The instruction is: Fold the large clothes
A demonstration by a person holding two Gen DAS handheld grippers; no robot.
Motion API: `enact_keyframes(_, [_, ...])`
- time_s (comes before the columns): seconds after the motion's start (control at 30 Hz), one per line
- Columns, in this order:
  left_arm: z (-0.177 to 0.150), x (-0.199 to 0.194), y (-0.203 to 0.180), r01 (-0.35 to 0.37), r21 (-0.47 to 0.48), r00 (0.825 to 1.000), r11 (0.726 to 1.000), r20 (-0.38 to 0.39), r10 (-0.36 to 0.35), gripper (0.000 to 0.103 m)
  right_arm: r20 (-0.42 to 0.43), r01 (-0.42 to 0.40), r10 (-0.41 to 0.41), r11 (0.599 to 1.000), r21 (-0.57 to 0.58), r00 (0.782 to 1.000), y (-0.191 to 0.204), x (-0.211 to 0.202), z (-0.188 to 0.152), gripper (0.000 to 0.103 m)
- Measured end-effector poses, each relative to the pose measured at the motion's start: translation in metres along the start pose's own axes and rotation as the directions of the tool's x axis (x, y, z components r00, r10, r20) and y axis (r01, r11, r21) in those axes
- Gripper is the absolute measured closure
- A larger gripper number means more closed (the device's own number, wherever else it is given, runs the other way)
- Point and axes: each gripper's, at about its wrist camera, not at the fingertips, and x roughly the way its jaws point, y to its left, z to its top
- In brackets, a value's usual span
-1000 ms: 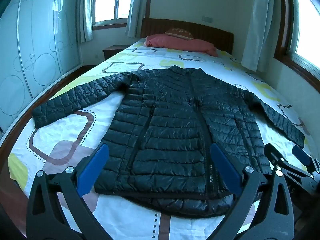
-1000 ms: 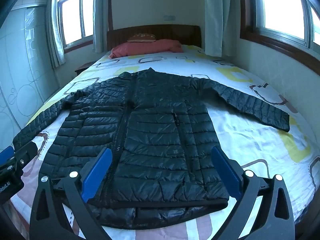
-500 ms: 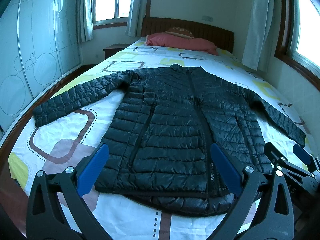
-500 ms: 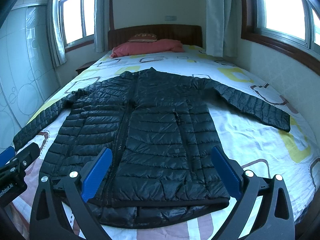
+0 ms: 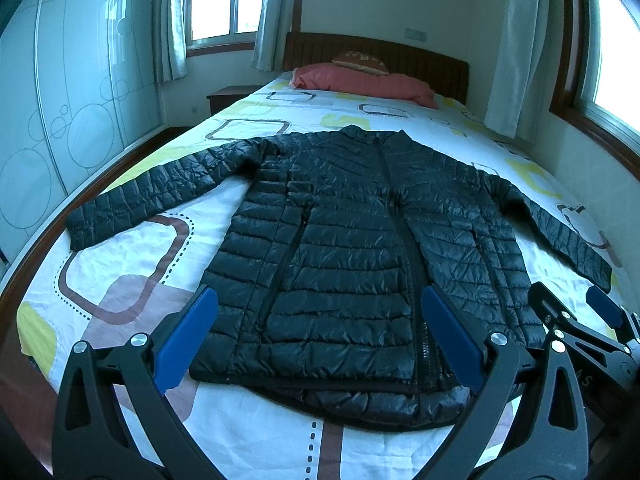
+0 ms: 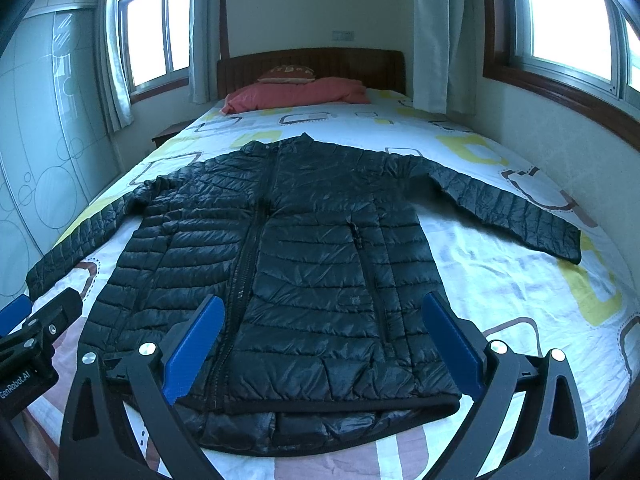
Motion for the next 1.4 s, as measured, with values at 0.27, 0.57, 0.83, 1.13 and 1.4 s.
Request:
enact_keyframes(0.27, [-0.0039,0.0063,0.0002,-0.001,0.000,1.000,1.000,-0.007,0.001,0.002,-0.001,0.002,-0.002,1.000,0.000,1.000,0.0009,0.0003,-0.0004,0.005])
enact_keyframes(0.57, [-0.0045,0.0069,-0.0006,-0.003,0.001,1.000,1.000,-0.010,0.003,0.002,-0.002,0.002,-0.002,1.000,-0.001,1.000,0.0011,0.0014,-0.0012,0.005])
enact_keyframes(0.83, [-0.0047,0.0073,-0.0009,-0.005,0.000,1.000,1.000,-0.010,0.005,0.002,-0.002,0.002,-0.002,1.000,-0.002,1.000,0.0022,0.0024,-0.0025,0.005])
enact_keyframes(1.13, [-0.0059,0.0076,-0.0007,-0.005,0.001,1.000,1.000,-0.011,0.005,0.002,-0.004,0.003,-0.003,1.000,-0.003,1.000,0.0033,0.0027,-0.0024,0.005])
enact_keyframes(1.4, [-0.0100,0.0085,-0.0001,-0.003,-0.001,1.000,1.000,-0.014,0.003,0.002,-0.005,0.004,-0.004,1.000,-0.005,1.000,0.0064,0.0034,-0.0032,0.005])
